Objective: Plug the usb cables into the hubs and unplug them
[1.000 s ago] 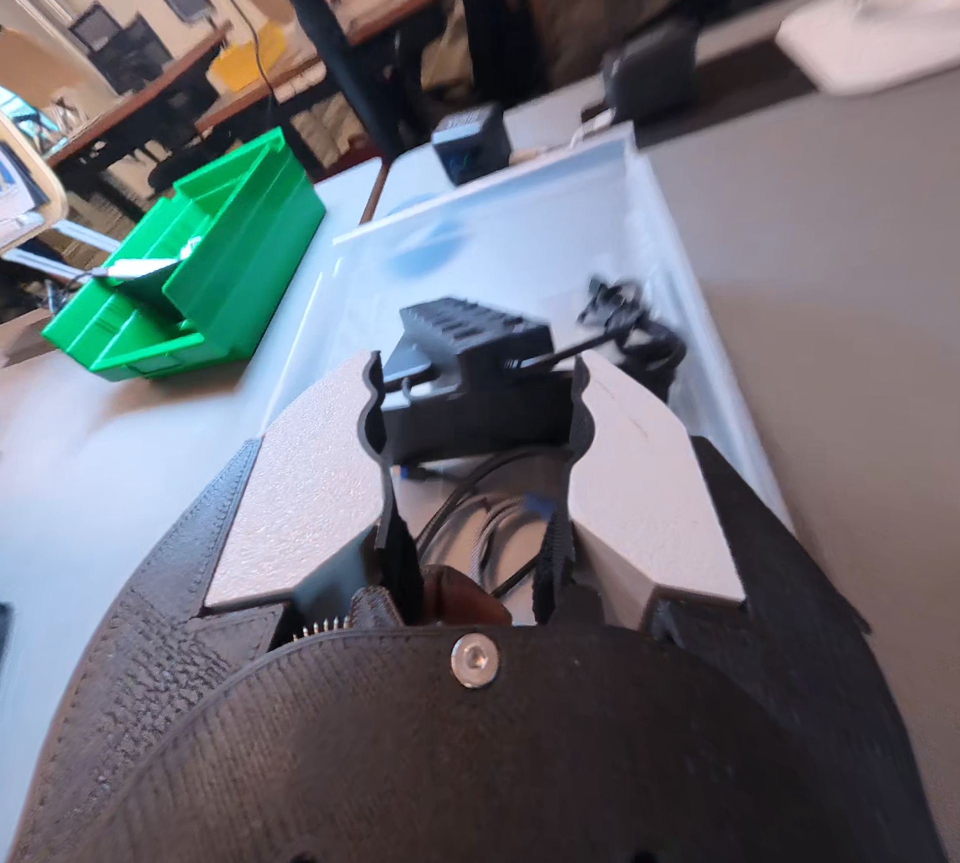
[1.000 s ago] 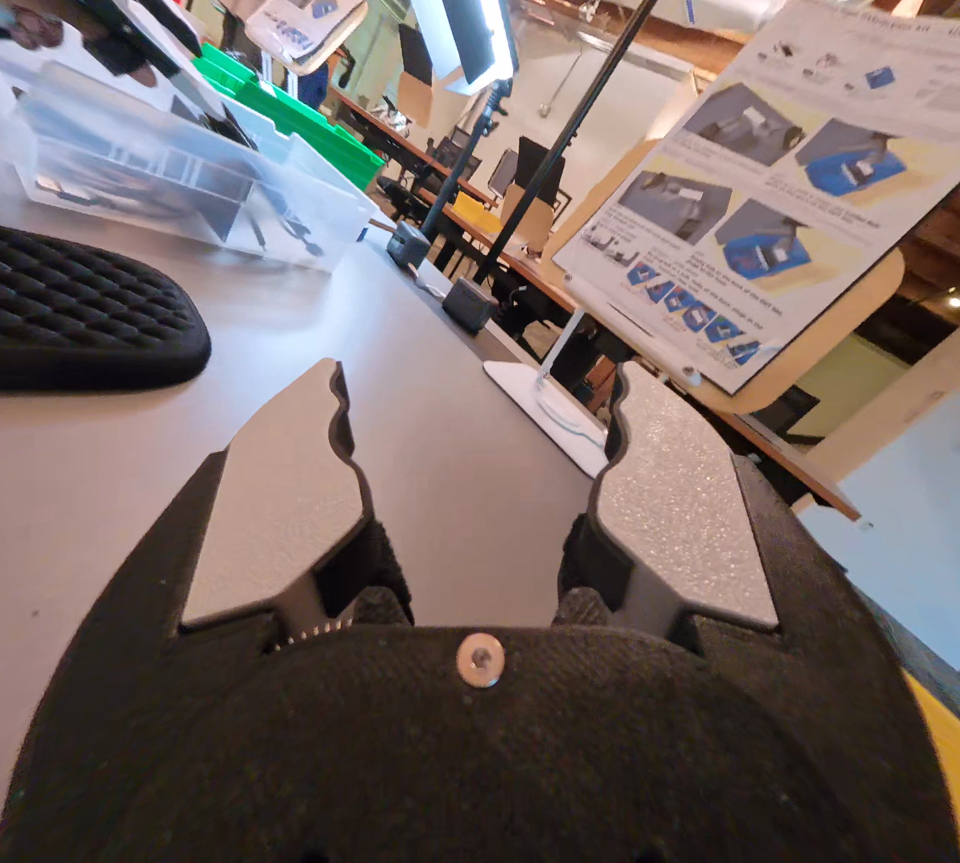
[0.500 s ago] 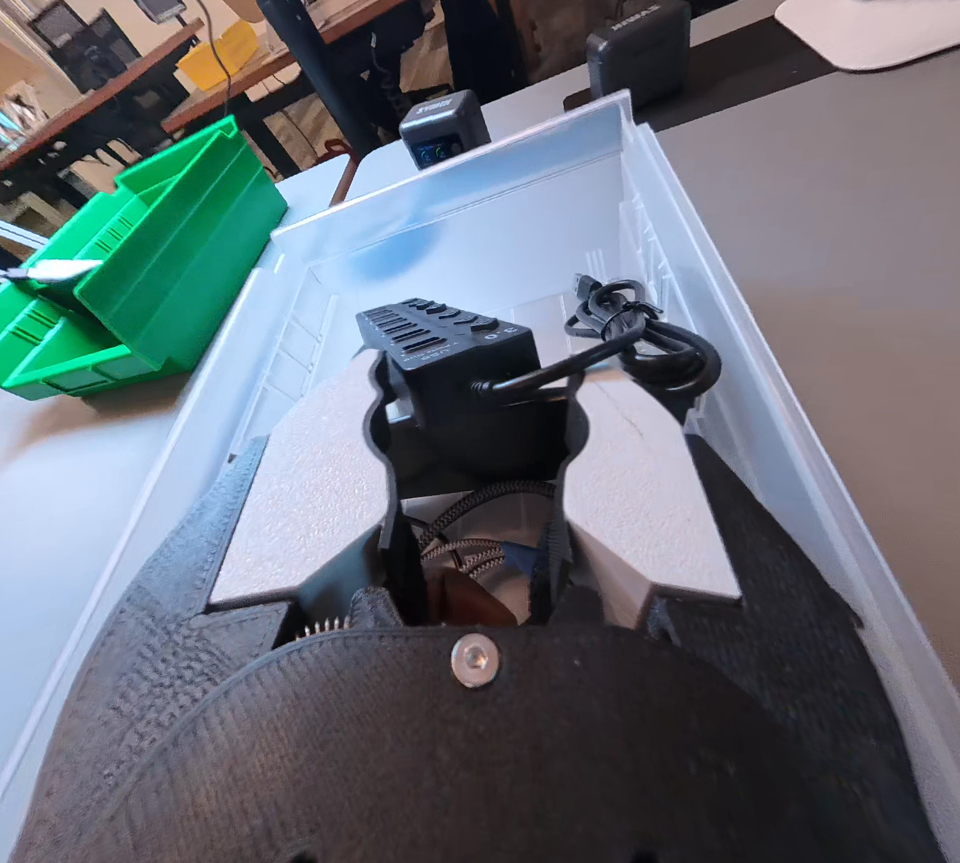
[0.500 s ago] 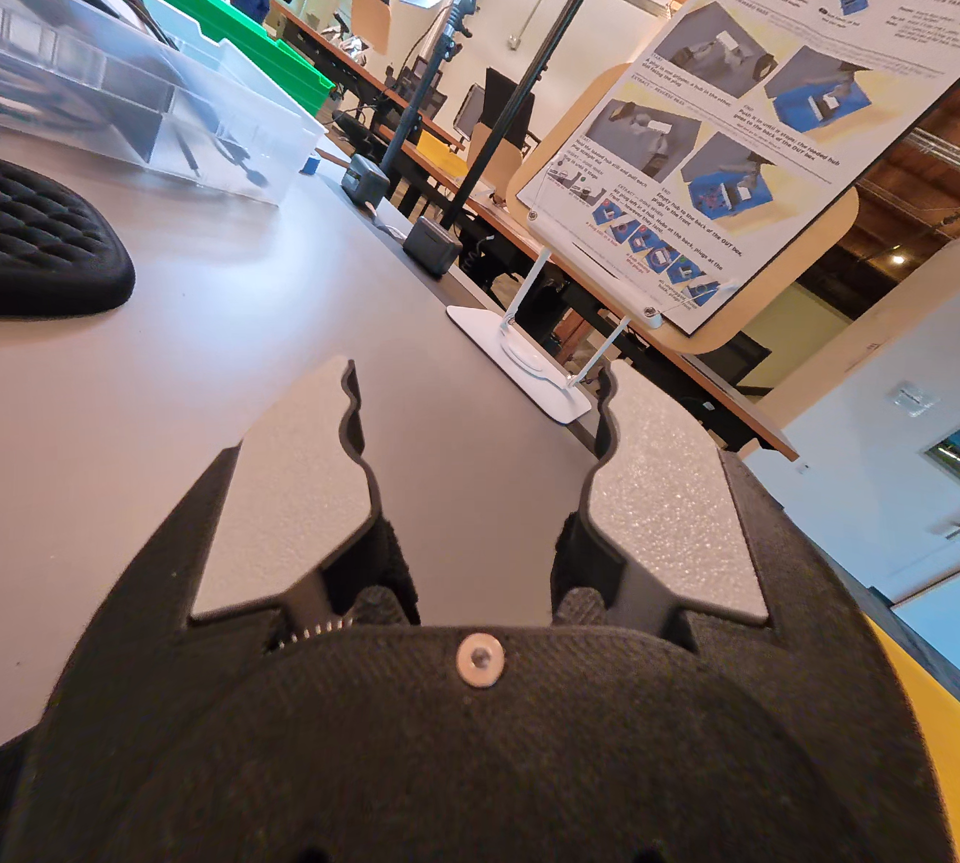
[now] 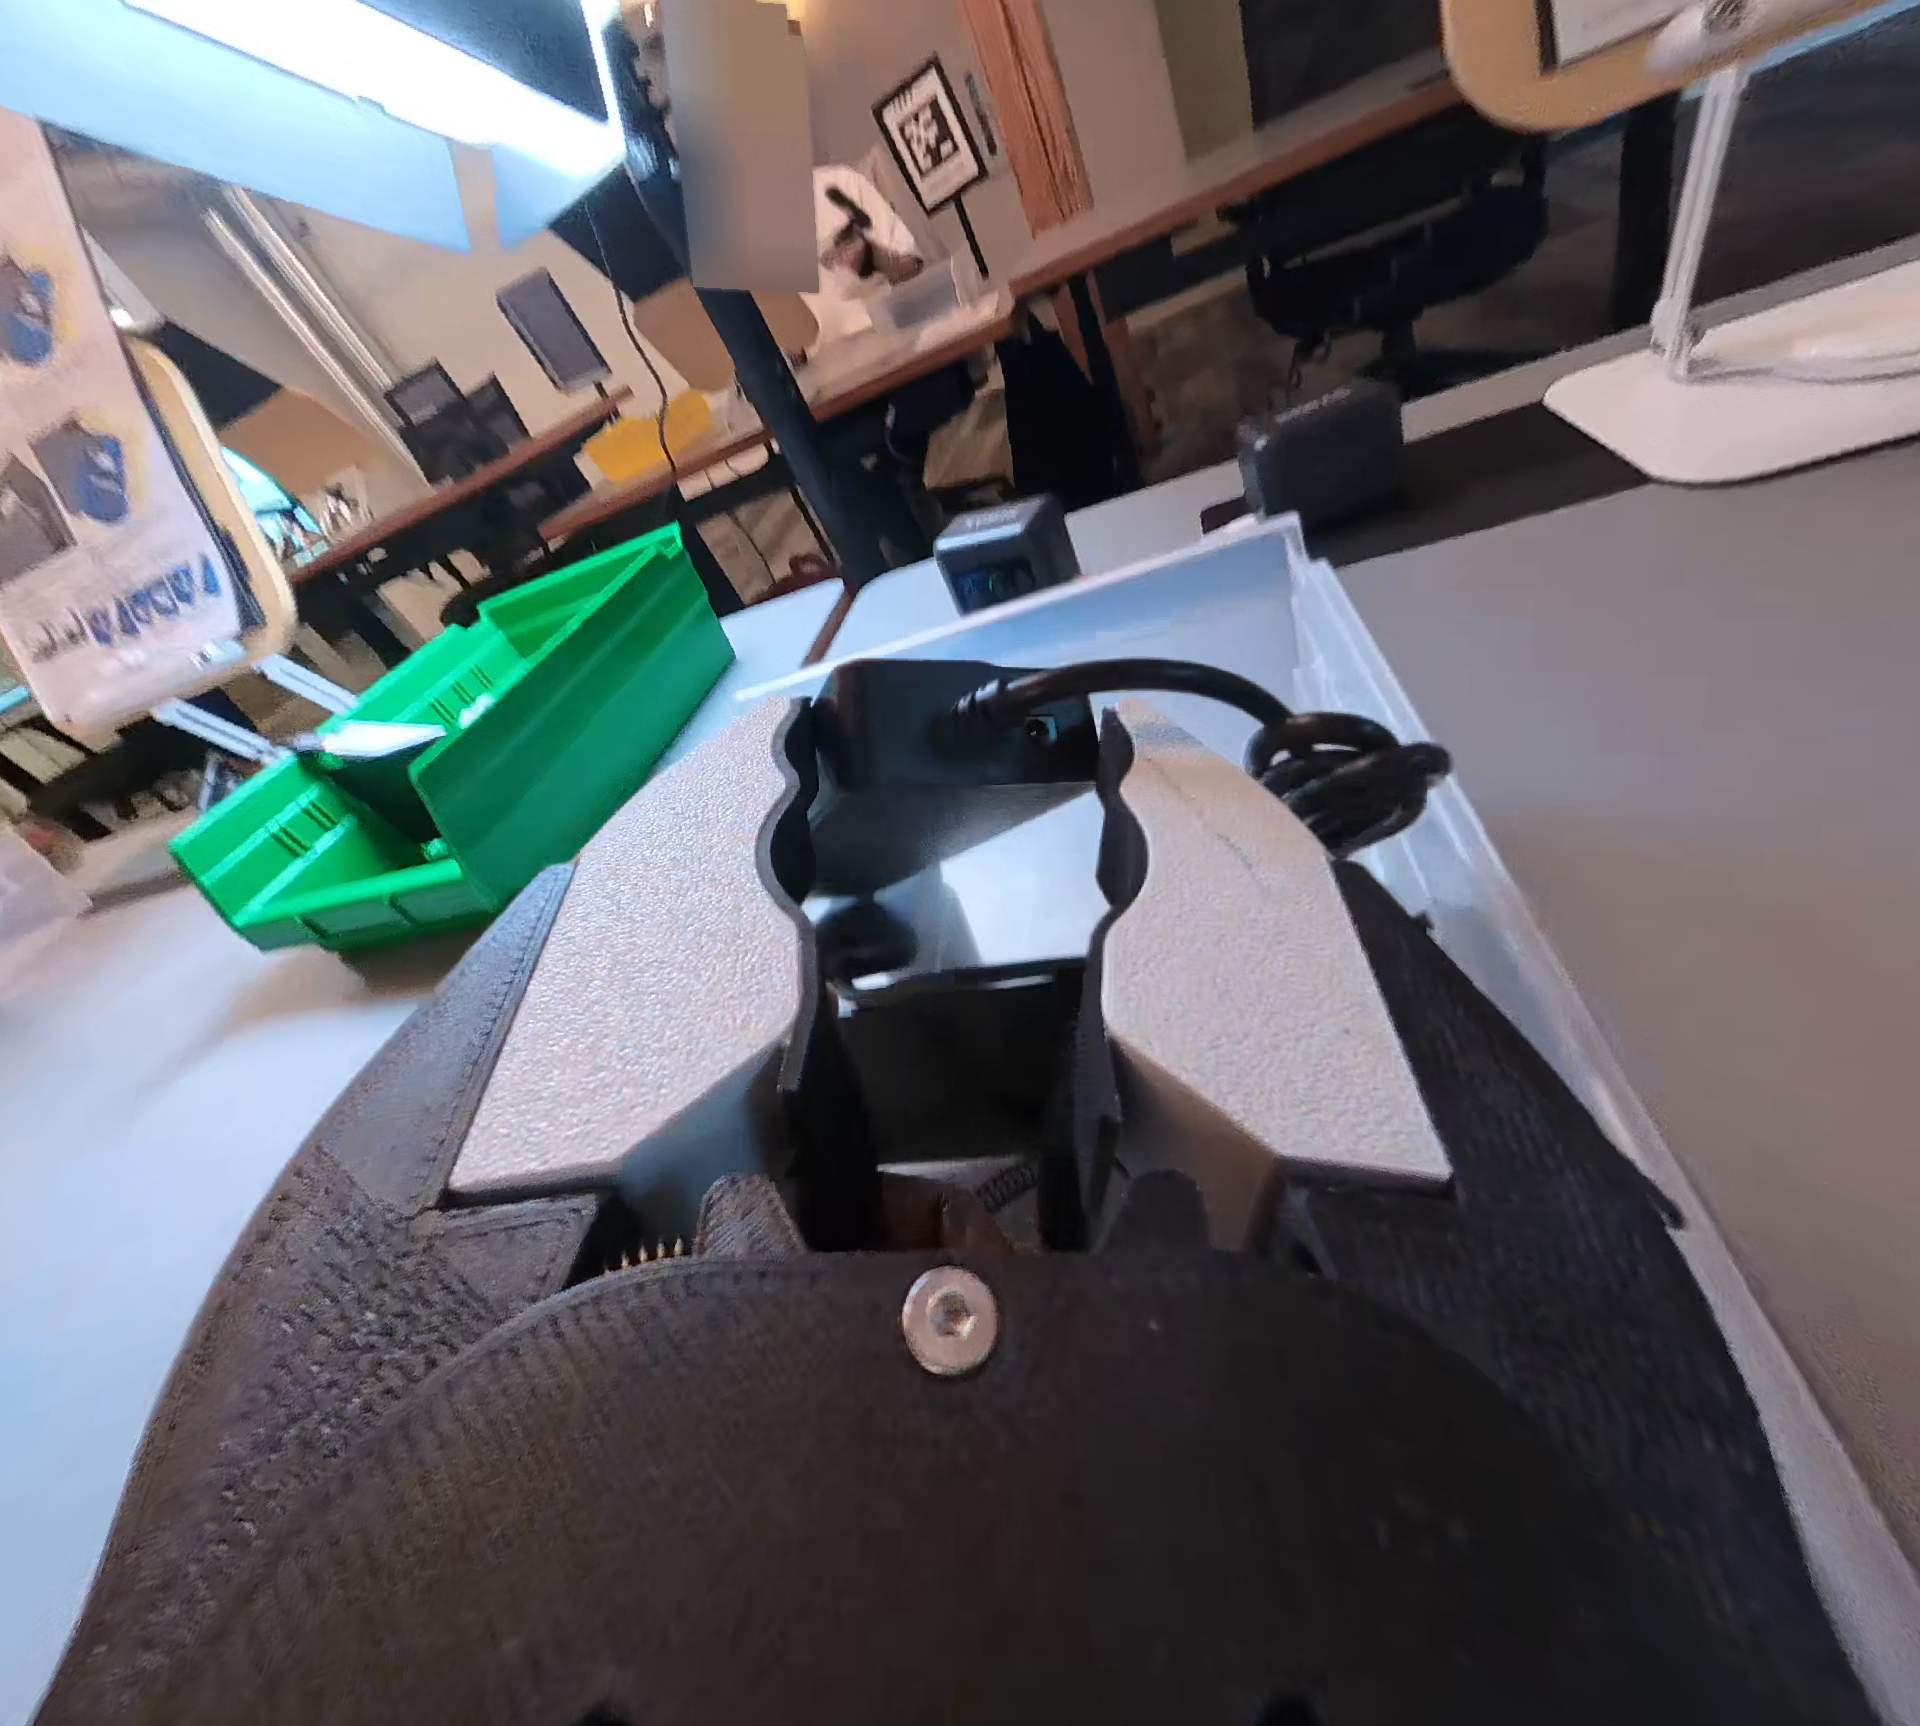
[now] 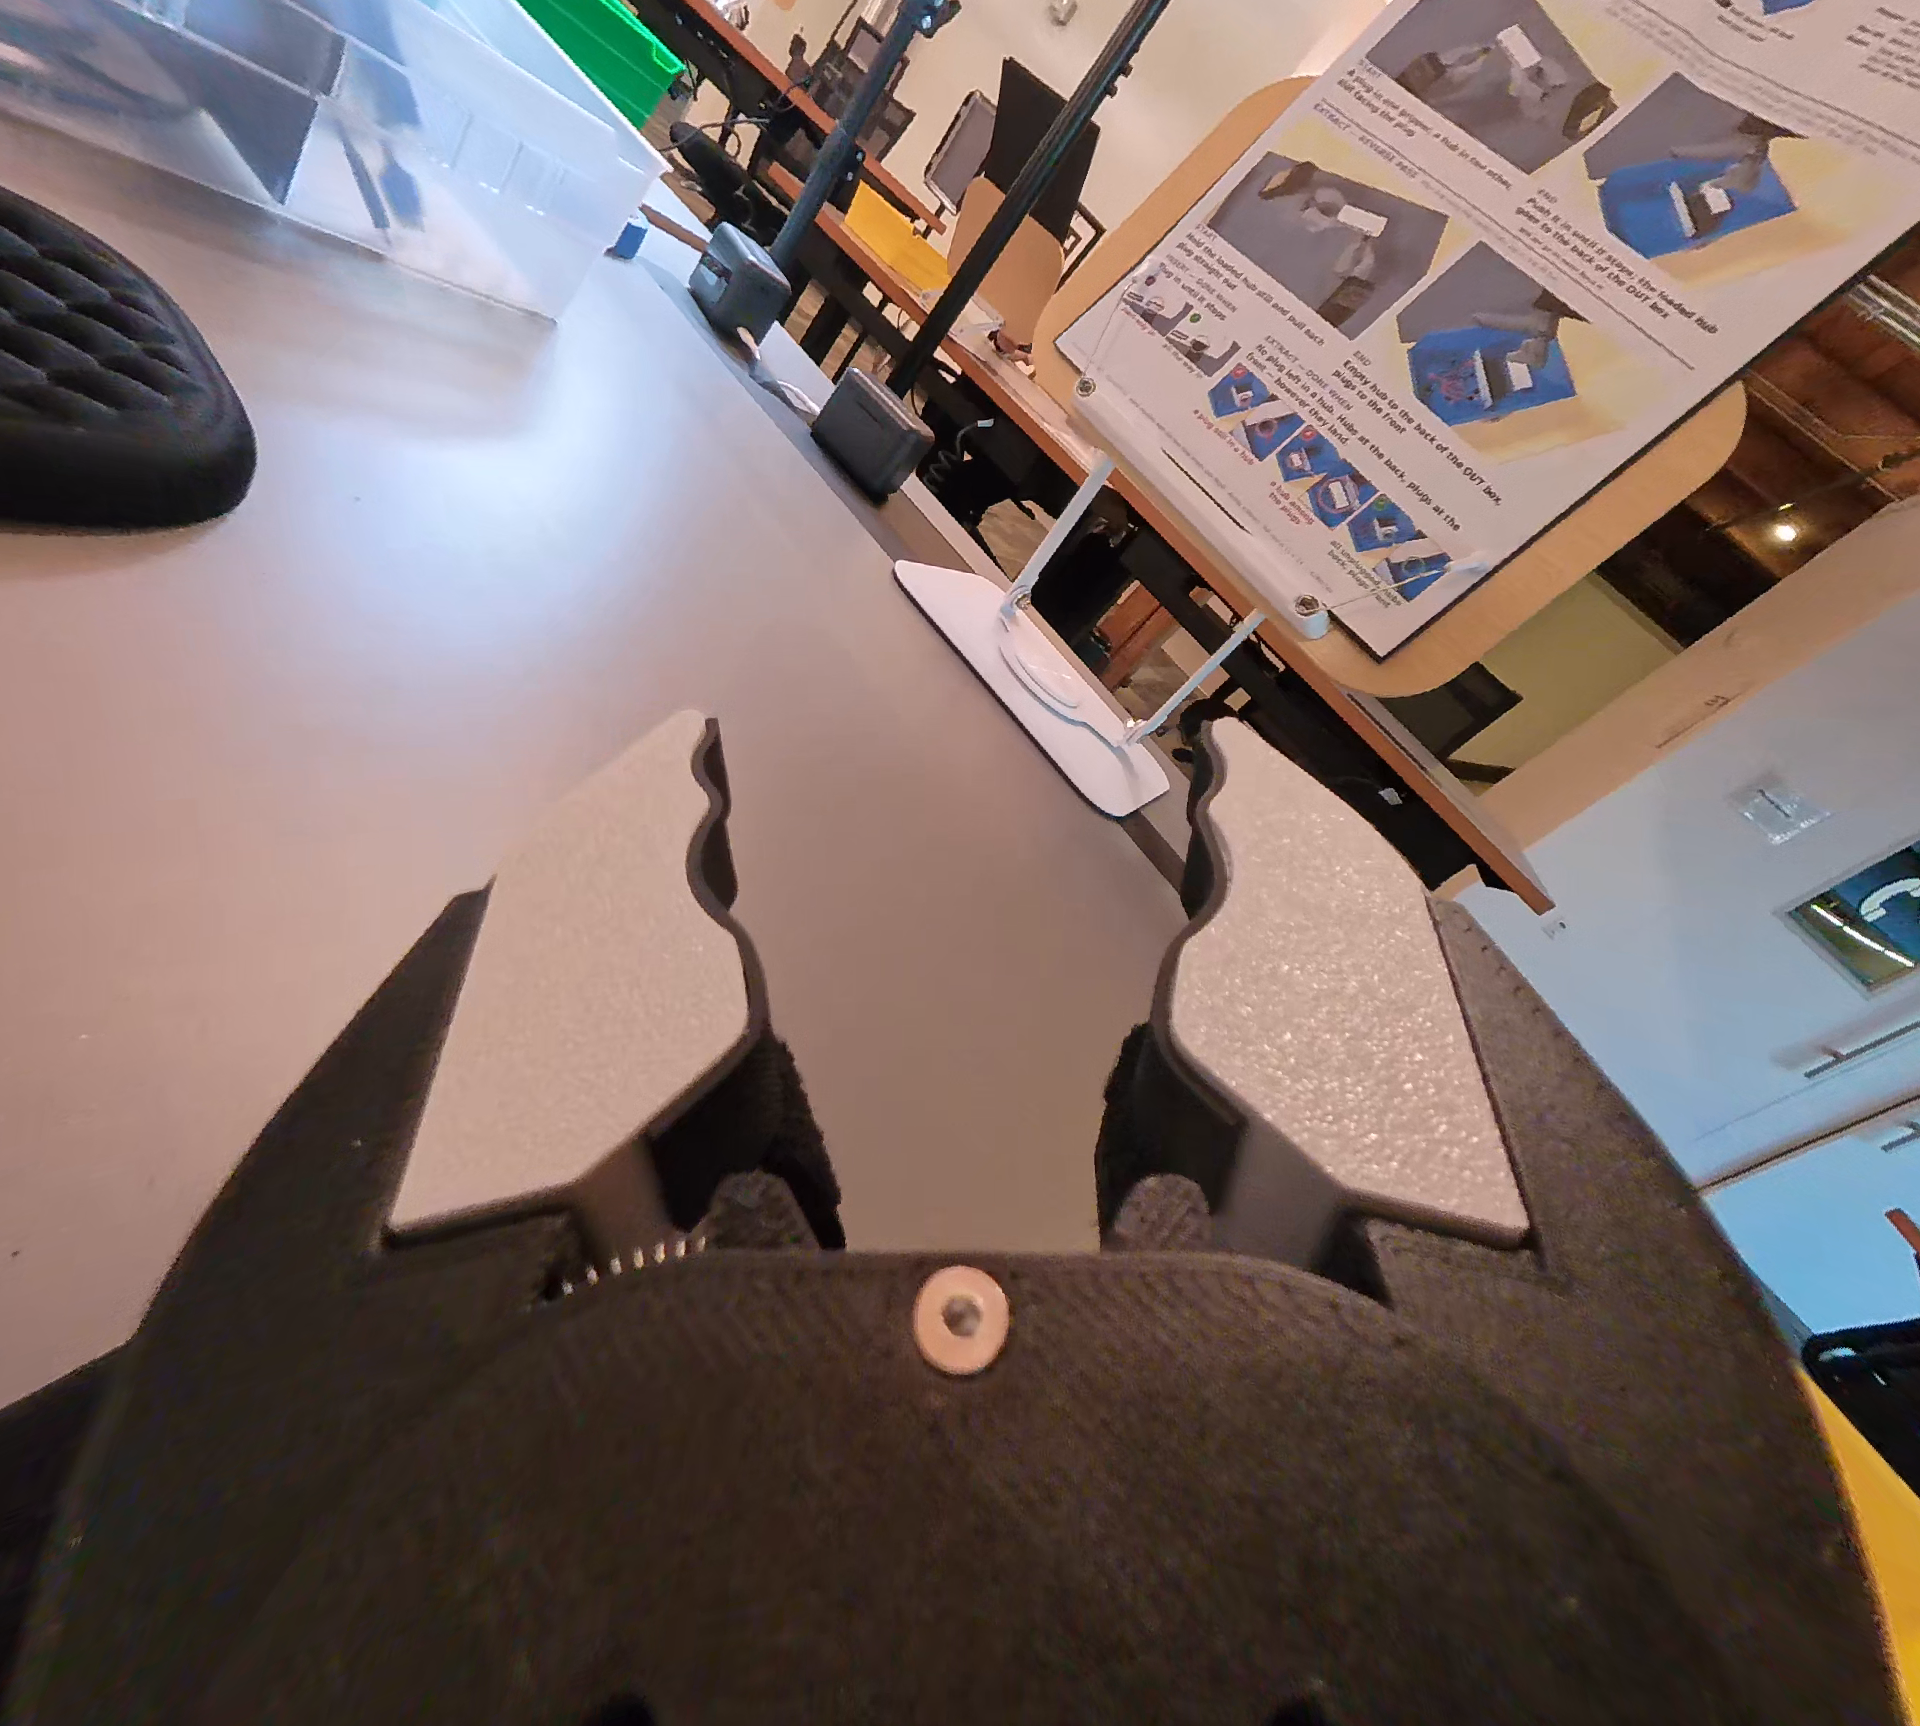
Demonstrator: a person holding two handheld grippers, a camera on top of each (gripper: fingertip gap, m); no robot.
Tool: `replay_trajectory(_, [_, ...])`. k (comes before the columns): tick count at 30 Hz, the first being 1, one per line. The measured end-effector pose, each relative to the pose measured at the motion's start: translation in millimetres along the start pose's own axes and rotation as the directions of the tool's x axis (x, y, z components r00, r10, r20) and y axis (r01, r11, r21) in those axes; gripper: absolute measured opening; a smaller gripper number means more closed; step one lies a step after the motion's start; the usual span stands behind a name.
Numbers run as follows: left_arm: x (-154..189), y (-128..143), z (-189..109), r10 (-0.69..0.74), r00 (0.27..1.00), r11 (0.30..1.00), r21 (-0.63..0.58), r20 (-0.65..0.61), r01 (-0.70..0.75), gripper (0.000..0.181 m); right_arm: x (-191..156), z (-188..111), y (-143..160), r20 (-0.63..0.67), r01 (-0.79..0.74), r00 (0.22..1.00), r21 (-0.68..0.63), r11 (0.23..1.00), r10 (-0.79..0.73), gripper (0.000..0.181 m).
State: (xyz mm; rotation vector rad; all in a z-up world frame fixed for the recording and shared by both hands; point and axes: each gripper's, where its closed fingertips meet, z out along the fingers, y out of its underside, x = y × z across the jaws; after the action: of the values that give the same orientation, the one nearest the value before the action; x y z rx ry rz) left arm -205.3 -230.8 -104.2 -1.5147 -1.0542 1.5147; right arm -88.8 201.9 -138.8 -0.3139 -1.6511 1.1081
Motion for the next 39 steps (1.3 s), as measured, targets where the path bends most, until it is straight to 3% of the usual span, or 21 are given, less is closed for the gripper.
replay_trajectory(6, [-6.5,-49.0,-10.7,0.066,0.998,0.988,0.143,-0.005,-0.065,0.049,-5.5,1.7,1.2,0.015,0.042,0.999,-0.022,0.999,-0.042,0.084])
replay_trajectory(7, [-7.4,-60.1,-14.4,0.062,0.998,0.981,0.187,-0.015,-0.058,0.034,-6.0,1.6,1.1,0.016,0.047,0.999,-0.025,0.999,-0.047,0.084])
replay_trajectory(9, [-12.5,-77.8,-20.0,0.094,0.996,0.969,0.229,-0.003,-0.091,0.029,-6.4,1.5,0.6,0.017,0.053,0.998,-0.026,0.998,-0.053,0.084])
replay_trajectory(14, [-3.7,-91.5,-26.1,0.192,0.981,0.960,0.218,-0.044,-0.178,0.027,-5.5,0.7,-4.1,0.008,0.050,0.999,-0.009,0.999,-0.049,0.084])
replay_trajectory(25, [-8.2,-146.8,-57.8,0.229,0.973,0.884,0.416,0.013,-0.213,0.007,-6.7,-1.8,-9.0,0.011,0.073,0.997,-0.009,0.997,-0.073,0.083])
replay_trajectory(29, [0.8,-176.5,-75.6,0.155,0.985,0.849,0.520,-0.074,-0.095,0.007,-8.1,-2.6,-11.8,0.017,0.081,0.997,-0.008,0.997,-0.081,0.082])
replay_trajectory(33, [22.0,-206.2,-103.6,0.065,0.955,0.773,0.620,-0.291,0.136,0.008,-9.7,-4.4,-18.0,0.035,0.041,0.999,0.024,0.999,-0.042,0.082])
replay_trajectory(37, [59.1,-227.9,-142.8,0.094,0.811,0.645,0.655,-0.578,0.393,0.008,-17.5,-10.5,-32.5,0.113,-0.063,0.992,0.101,0.993,0.052,0.081])
replay_trajectory(39, [81.6,-235.0,-175.1,0.209,0.707,0.541,0.682,-0.676,0.492,0.007,-24.5,-15.1,-45.8,0.174,-0.130,0.979,0.157,0.979,0.102,0.081])
